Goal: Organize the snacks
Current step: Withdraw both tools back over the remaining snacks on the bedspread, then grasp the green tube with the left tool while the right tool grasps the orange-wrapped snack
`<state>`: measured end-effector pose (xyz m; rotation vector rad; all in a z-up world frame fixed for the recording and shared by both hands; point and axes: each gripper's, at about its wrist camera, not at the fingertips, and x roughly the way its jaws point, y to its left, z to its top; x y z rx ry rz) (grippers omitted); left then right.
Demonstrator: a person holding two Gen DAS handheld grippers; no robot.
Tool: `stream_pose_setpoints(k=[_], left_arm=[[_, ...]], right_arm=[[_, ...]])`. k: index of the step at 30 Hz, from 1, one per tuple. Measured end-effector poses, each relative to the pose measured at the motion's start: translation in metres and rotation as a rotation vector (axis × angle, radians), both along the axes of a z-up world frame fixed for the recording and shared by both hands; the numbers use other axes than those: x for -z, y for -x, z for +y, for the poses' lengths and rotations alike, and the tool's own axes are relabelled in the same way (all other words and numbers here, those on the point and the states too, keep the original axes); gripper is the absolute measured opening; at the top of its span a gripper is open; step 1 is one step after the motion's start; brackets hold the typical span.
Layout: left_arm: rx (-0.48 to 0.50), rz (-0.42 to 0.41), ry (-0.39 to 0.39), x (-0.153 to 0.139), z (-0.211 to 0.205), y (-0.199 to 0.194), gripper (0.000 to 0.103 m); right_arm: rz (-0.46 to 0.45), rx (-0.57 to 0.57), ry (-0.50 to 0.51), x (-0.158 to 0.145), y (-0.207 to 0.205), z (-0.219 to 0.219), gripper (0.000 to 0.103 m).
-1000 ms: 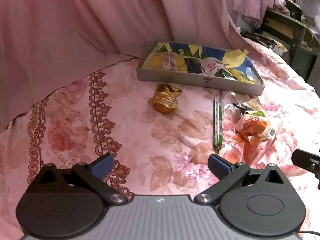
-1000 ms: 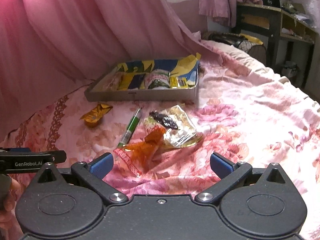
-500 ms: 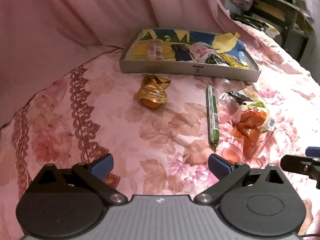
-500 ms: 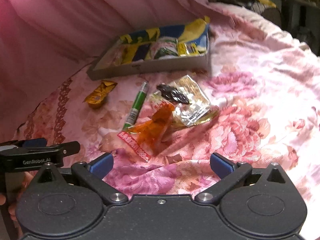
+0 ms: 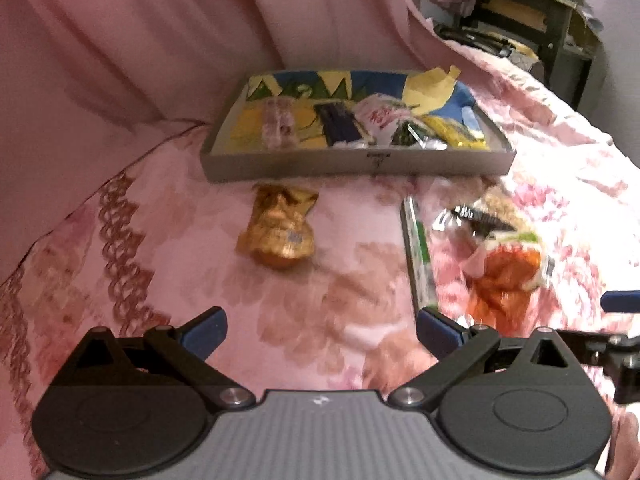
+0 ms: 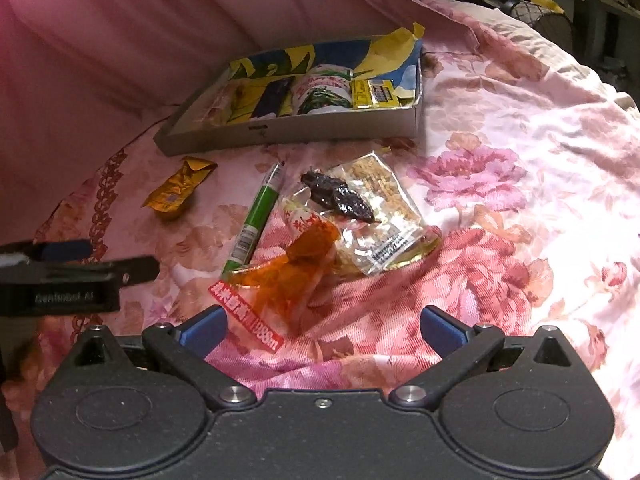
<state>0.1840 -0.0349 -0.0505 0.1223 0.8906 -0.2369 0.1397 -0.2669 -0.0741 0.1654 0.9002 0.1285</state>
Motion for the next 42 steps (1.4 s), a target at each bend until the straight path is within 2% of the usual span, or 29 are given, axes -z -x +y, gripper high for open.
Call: stream_pose_setpoints(k=[6,14,16,24,29,30,36,40,42], left_arm=[[0.076,-0.022,0.039,0.008,-0.015,-0.019,0.103],[0.196,-0.044,0.009,0.021,-0.04,-0.035,0.102],[0.221,-0.042,0.019,0.025,-0.043,-0.037,0.1],[0.285,0.014,0.079,0.037,-0.048,-0.046,0.073],[0.289,0.071,0.113,0.046,-0.049,-0.055,0.047],[0.284,0.078,0.109,0.048,-0.05,-0.057,0.046],[0.277,0.086,0.096,0.052,-0.052,-0.061,0.04],[0.275,0.092,0.071,0.05,-0.052,-0.061,0.022],[0.263,0.104,0.075,0.049,-0.05,-0.061,0.019]], right_arm=[[-0.051,-0.002,0.024,0.002,-0.004,0.004,0.097],[-0.03,-0.013,0.032,0.014,-0.014,0.014,0.096],[-0.027,-0.021,0.031,0.017,-0.017,0.017,0.091],[-0.024,-0.03,0.009,0.025,-0.028,0.028,0.07],[-0.026,-0.026,-0.015,0.026,-0.031,0.029,0.056],[-0.024,-0.029,-0.018,0.027,-0.032,0.029,0.054],[-0.007,-0.012,-0.018,0.033,-0.042,0.03,0.054],[0.029,-0.005,-0.07,0.041,-0.05,0.026,0.048],[0.034,0.004,-0.088,0.043,-0.051,0.024,0.049]])
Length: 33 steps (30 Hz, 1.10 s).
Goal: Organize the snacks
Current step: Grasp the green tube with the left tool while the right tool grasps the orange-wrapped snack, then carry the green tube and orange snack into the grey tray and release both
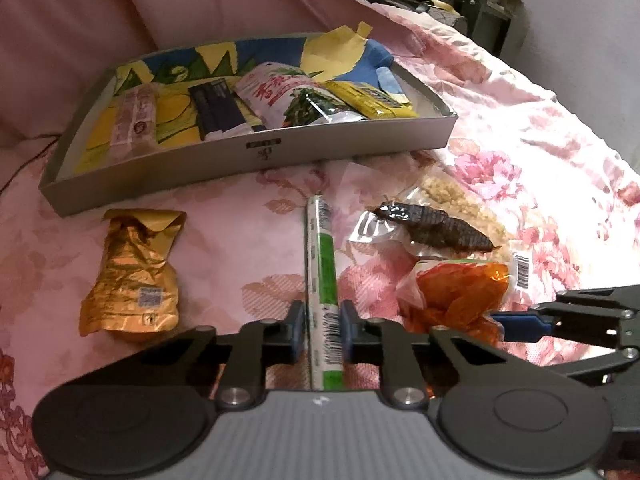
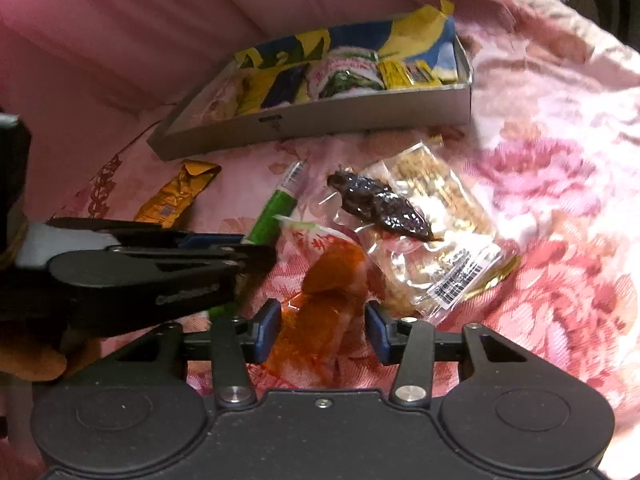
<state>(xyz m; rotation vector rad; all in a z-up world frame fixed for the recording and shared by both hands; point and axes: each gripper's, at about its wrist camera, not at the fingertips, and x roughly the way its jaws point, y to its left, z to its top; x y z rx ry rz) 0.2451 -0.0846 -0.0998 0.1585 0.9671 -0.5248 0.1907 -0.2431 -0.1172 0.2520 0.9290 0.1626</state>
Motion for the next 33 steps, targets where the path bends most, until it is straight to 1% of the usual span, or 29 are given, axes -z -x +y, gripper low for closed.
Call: stream_pose_setpoints(k=[2,3,9,10,13,14,17,23,28,33], left_arm=[[-0.017,0.014,0.004,-0.001,0.002,0.0,0.019],[-0.023,0.019,0.005,-0.001,0.003,0.0,0.019],[-0.016,0.013,-0.01,0.002,0.0,0.001,0.023],[-0.015,0.014,-0.006,0.002,0.001,0.0,0.023],[-0.021,0.028,0.014,0.003,0.004,-0.002,0.024],[-0.023,0.03,0.017,0.003,0.004,-0.002,0.021],[-0.024,0.023,0.011,0.002,0.003,-0.001,0.018],[-0.078,0.029,0.019,-0.005,0.009,0.005,0.018],[-0.125,0.016,0.068,-0.017,0.019,0.01,0.018],[-0.159,-0.005,0.104,-0.03,0.026,0.017,0.018]], right_arm=[[-0.005,-0.001,-0.005,0.0,0.0,-0.001,0.045],[-0.006,-0.001,-0.005,0.0,0.0,-0.001,0.042],[-0.012,0.006,-0.001,-0.002,0.003,-0.001,0.039],[-0.013,0.011,0.003,-0.002,0.003,-0.001,0.033],[-0.011,0.013,0.007,-0.004,0.005,0.0,0.033],[-0.011,0.011,0.005,-0.005,0.006,0.0,0.033],[-0.014,0.005,0.009,-0.006,0.008,0.002,0.033],[-0.052,-0.019,0.032,-0.013,0.014,0.007,0.033],[-0.094,-0.029,0.016,-0.022,0.019,0.006,0.033],[-0.1,-0.034,0.013,-0.025,0.022,0.006,0.032]])
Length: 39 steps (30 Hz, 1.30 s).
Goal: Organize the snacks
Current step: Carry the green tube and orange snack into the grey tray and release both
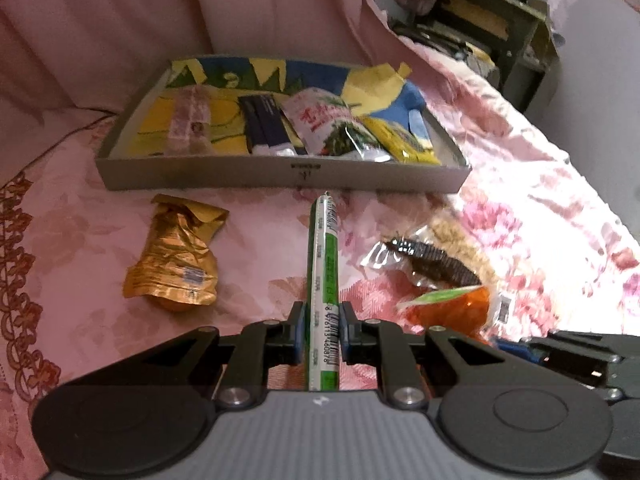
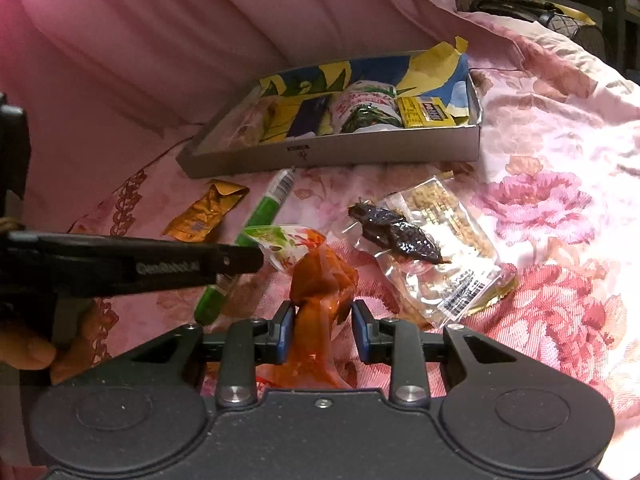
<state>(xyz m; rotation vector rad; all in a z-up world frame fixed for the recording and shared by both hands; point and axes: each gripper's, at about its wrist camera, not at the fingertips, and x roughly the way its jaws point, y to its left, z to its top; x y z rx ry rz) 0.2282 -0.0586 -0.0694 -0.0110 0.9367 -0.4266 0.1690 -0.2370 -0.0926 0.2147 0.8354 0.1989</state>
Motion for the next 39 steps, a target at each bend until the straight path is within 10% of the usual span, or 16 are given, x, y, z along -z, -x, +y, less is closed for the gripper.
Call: stream_pose_setpoints(k=[23,39], left_arm=[[-0.238,-0.261,0.214,-0.041,0.04,-0.071,0.018],[-0.204,-0.307,0.253,-0.008,0.026,-0.14,0.018]], right_arm=[[-0.352,0.151,-0.176,-0.06,-0.071,-0.034,0.033],[-0.39,0.258,-0.094,-0.032,-0.153,-0.025,0.032]])
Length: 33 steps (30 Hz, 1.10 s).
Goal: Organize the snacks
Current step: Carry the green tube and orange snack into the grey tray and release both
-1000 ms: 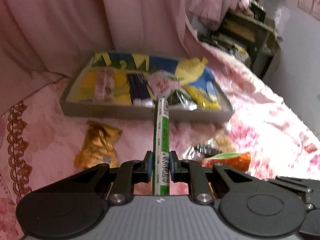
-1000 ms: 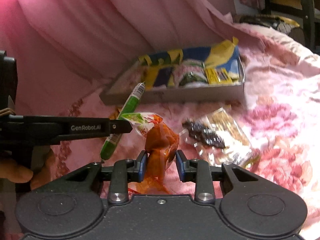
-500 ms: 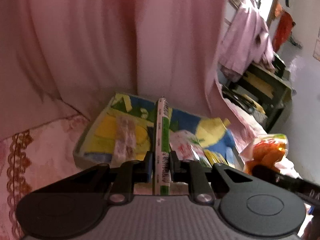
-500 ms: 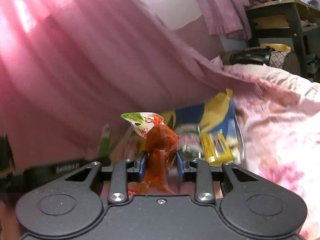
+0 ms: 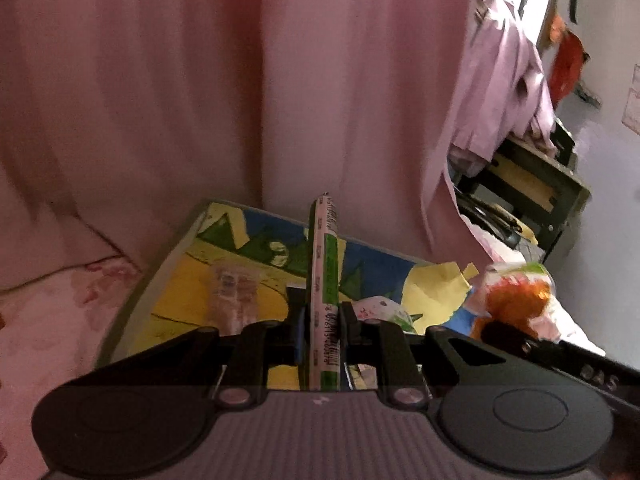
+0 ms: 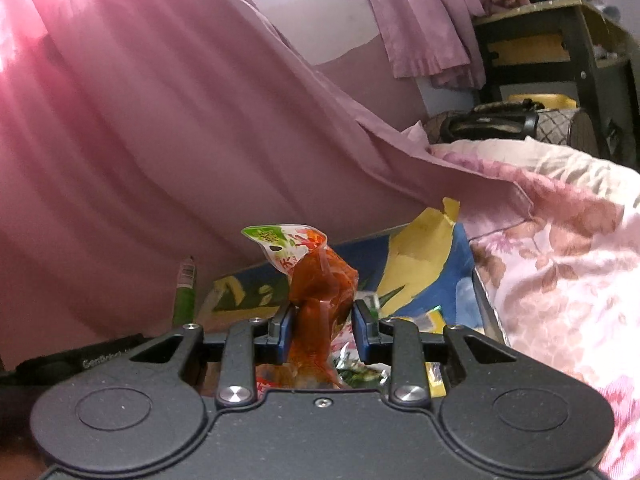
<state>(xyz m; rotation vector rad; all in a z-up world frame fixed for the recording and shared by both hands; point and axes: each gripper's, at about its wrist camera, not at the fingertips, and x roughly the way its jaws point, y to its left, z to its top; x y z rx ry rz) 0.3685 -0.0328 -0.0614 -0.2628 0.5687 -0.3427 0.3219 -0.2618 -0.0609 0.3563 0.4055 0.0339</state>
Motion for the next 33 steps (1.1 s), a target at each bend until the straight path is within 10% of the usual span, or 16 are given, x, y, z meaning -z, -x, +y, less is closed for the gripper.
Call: stream_pose_setpoints(k=[16,33], left_arm=[[0.037,0.117,-0.021,0.027,-0.011,-0.017,0.018],[0.018,0.165,-0.038,0.027,-0.011,-0.016,0.03]], right_arm=[[0.036,-0.024,0.168,0.023,-0.024,0.024,0.033],[0.087,-0.012,0.127,0.024,-0.02,0.017,0.04]])
